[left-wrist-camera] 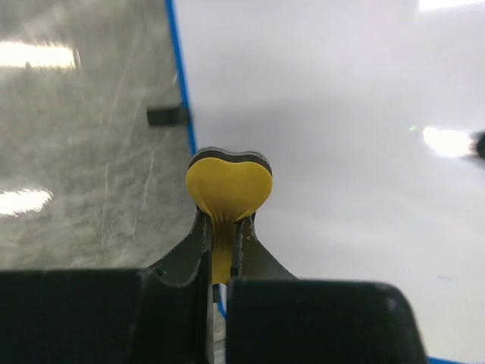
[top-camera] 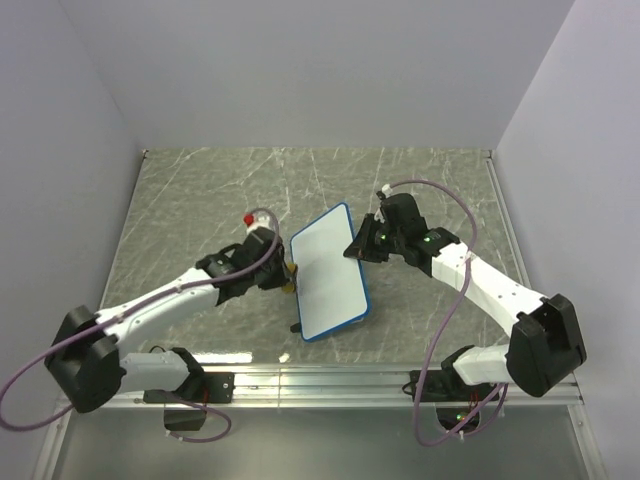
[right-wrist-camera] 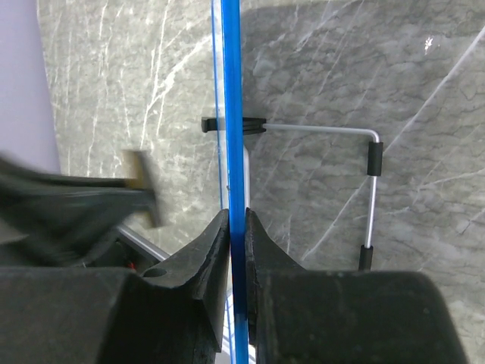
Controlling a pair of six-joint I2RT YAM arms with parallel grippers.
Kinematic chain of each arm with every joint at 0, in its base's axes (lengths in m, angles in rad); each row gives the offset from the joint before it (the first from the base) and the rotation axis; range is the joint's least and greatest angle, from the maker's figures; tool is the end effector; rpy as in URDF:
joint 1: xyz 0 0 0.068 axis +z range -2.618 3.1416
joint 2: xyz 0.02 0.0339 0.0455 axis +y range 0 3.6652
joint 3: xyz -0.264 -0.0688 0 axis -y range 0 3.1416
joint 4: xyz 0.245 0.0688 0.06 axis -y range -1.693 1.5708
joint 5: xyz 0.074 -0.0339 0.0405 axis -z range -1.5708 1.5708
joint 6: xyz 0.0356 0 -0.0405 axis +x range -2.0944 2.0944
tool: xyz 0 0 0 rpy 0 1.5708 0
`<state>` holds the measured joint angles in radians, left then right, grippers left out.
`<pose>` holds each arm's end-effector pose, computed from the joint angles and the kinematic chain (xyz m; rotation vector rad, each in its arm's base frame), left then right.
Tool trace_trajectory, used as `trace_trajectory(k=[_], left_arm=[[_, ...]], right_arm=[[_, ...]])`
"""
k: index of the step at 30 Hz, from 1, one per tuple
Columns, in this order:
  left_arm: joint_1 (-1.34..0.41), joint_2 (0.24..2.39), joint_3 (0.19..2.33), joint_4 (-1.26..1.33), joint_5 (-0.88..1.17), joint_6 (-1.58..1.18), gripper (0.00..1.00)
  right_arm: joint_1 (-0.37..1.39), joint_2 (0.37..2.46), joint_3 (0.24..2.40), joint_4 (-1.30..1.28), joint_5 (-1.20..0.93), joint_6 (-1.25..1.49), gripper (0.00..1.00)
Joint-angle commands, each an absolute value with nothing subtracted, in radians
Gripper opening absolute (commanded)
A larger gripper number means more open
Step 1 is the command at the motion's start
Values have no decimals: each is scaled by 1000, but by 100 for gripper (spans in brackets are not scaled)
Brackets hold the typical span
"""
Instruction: Erase the whiteboard
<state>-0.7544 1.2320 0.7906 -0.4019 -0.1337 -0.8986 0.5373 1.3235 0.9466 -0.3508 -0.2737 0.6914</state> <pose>0.1869 -0.1692 0.2305 -0.2429 2.4811 -0.5848 0.2409 0.1547 0.2631 0.0377 2.4535 0.9087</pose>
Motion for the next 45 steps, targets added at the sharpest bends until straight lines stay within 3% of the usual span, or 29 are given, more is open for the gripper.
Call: trace_trajectory(k=[1,10,16,17,19,21,23,25,28,33,34,45], left_arm=[[-730,1164,932,-566,-229,-818,0],[-580,1193,870,-650,-270,-762,0],[-465,1307,867,-655,-270,-790,1],[-439,1345,871,-650,-252,-785,0],[-431,1377,894,-646,-259,-782,2],[-430,1408,908,-646,-287,-775,13],[-426,1422,926,-649,-307,-772,39],[-422,1433,942,-653,-322,-773,63],[-422,1437,956,-655,-319,-773,77],[-422,1416,976,-687,-324,-775,89],[-422,1408,986,-693,-328,-775,99],[-448,1195,1158,-860,-282,-847,99]], right_arm=[[560,1315,916,-396,-272,681,0],[560,1301,900,-374,-252,689,1],[561,1255,885,-393,-230,683,24],[561,1249,884,-399,-227,680,34],[560,1227,874,-403,-219,677,44],[561,1215,871,-414,-215,669,62],[560,1198,867,-429,-201,660,76],[560,1175,864,-440,-190,652,80],[560,1143,864,-463,-178,638,85],[560,1083,871,-505,-150,618,87],[560,1057,874,-509,-147,615,88],[560,793,994,-710,-68,541,88]])
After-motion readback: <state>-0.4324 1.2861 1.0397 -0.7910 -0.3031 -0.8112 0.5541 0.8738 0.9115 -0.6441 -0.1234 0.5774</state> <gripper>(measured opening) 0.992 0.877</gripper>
